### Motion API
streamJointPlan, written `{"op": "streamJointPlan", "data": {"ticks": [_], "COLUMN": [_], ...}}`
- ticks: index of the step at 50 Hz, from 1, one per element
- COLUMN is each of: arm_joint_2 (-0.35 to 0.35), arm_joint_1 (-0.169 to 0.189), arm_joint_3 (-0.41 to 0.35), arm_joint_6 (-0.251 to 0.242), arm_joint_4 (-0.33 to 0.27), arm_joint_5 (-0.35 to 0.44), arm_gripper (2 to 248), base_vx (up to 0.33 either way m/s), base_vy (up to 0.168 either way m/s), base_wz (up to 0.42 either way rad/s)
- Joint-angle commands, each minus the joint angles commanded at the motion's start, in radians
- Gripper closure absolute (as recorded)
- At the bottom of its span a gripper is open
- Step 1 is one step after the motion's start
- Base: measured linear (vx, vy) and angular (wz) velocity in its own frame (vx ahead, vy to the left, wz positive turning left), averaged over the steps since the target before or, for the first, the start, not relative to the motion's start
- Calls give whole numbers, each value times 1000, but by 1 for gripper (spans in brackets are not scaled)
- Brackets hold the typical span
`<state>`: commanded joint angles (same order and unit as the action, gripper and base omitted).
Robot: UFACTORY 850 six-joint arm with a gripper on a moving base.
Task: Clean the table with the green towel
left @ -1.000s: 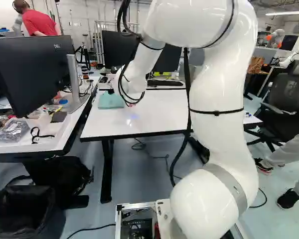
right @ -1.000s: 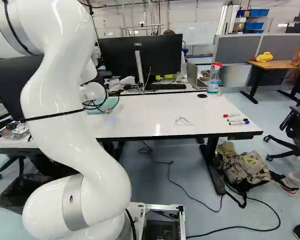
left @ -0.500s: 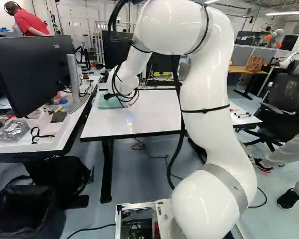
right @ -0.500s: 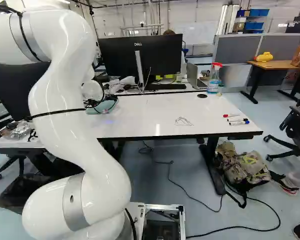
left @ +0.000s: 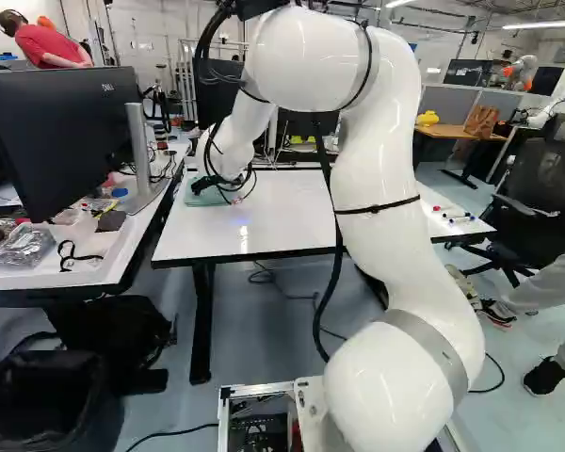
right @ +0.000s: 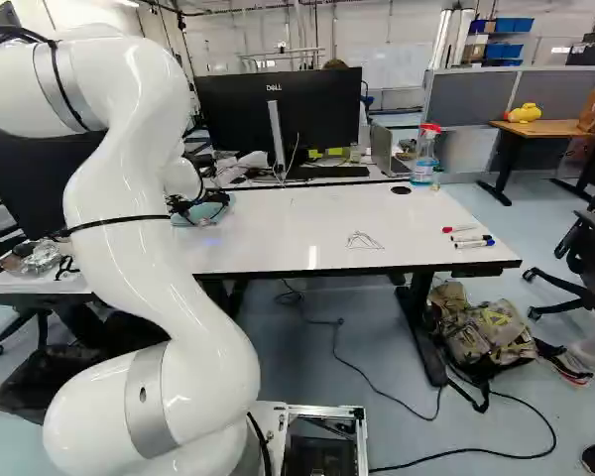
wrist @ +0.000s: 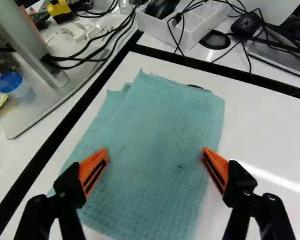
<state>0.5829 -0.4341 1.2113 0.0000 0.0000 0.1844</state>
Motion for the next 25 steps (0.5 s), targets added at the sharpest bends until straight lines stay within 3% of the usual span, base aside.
{"op": "streamJointPlan", "data": {"ticks": [3,4,9,10,14,15,19,20,24,25], "arm_joint_2": [0,0,0,0,0,0,0,0,0,0], "arm_joint_1": [0,0,0,0,0,0,0,0,0,0], "arm_joint_3": [0,0,0,0,0,0,0,0,0,0], "arm_joint_6": [0,0,0,0,0,0,0,0,0,0], "arm_joint_4": [0,0,0,0,0,0,0,0,0,0], "arm_joint_5": [0,0,0,0,0,0,0,0,0,0], "arm_gripper": [3,33,33,70,70,103,103,136,136,168], "base_vx": [0,0,0,0,0,0,0,0,0,0], "base_vy": [0,0,0,0,0,0,0,0,0,0], "base_wz": [0,0,0,0,0,0,0,0,0,0]}}
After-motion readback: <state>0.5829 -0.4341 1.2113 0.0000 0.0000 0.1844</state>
